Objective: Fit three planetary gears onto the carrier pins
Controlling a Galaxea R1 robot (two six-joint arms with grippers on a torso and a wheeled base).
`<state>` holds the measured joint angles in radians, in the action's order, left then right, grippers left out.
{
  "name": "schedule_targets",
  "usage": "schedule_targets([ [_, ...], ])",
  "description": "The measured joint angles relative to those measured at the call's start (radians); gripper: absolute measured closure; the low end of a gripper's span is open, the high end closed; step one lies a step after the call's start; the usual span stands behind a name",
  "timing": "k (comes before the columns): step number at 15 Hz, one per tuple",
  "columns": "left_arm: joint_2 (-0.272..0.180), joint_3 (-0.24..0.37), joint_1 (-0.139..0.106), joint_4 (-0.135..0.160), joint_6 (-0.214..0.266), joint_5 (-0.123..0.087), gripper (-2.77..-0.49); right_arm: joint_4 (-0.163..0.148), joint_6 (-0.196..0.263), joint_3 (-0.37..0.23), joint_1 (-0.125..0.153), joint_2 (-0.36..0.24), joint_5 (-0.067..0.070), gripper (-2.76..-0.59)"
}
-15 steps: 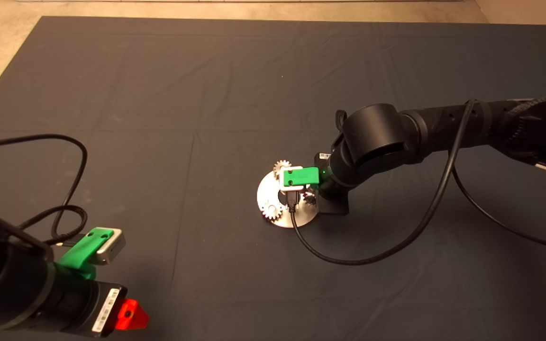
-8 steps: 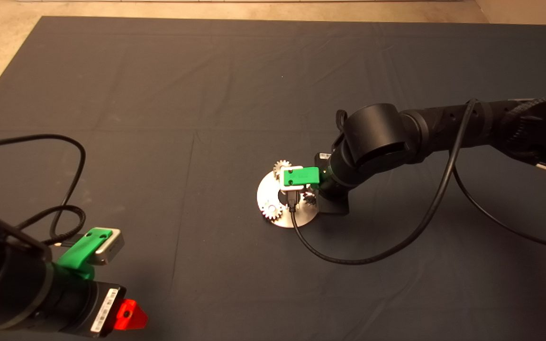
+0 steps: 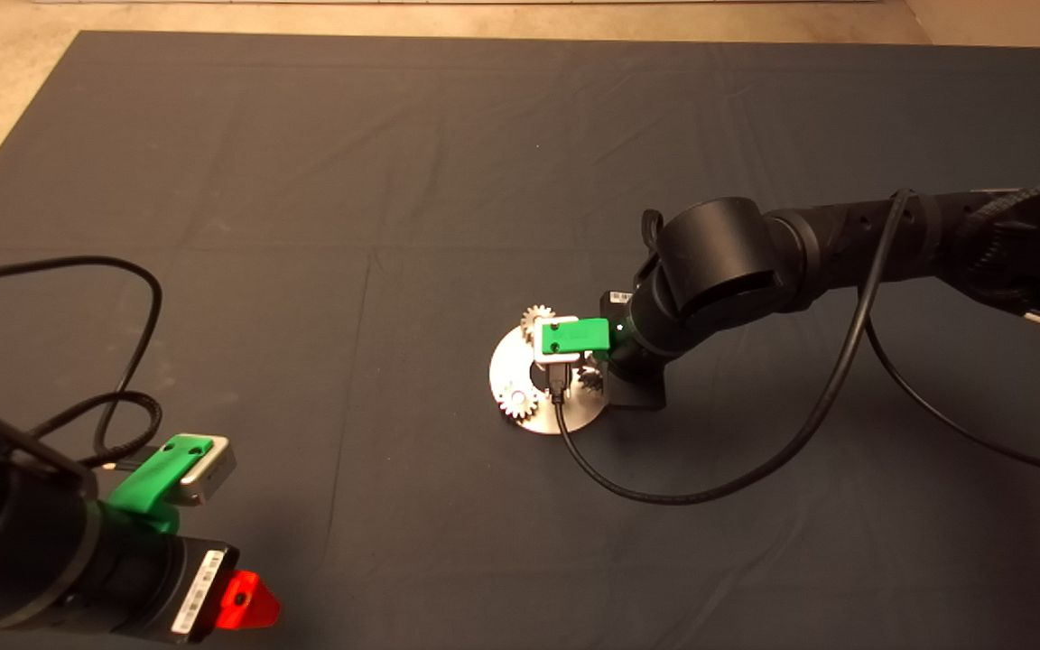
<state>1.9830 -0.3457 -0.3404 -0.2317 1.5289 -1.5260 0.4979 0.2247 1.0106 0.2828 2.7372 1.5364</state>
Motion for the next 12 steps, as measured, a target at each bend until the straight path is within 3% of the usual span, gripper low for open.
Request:
schedule_targets([
  [7, 0.000, 0.000, 0.000, 0.000, 0.000, 0.000, -2.76, 0.001, 0.000, -0.014, -0.002, -0.018, -0.014, -1.02],
  [12, 0.000, 0.000, 0.000, 0.000, -0.001, 0.000, -2.76, 0.001, 0.000, -0.027, -0.005, -0.023, -0.012, -1.02],
])
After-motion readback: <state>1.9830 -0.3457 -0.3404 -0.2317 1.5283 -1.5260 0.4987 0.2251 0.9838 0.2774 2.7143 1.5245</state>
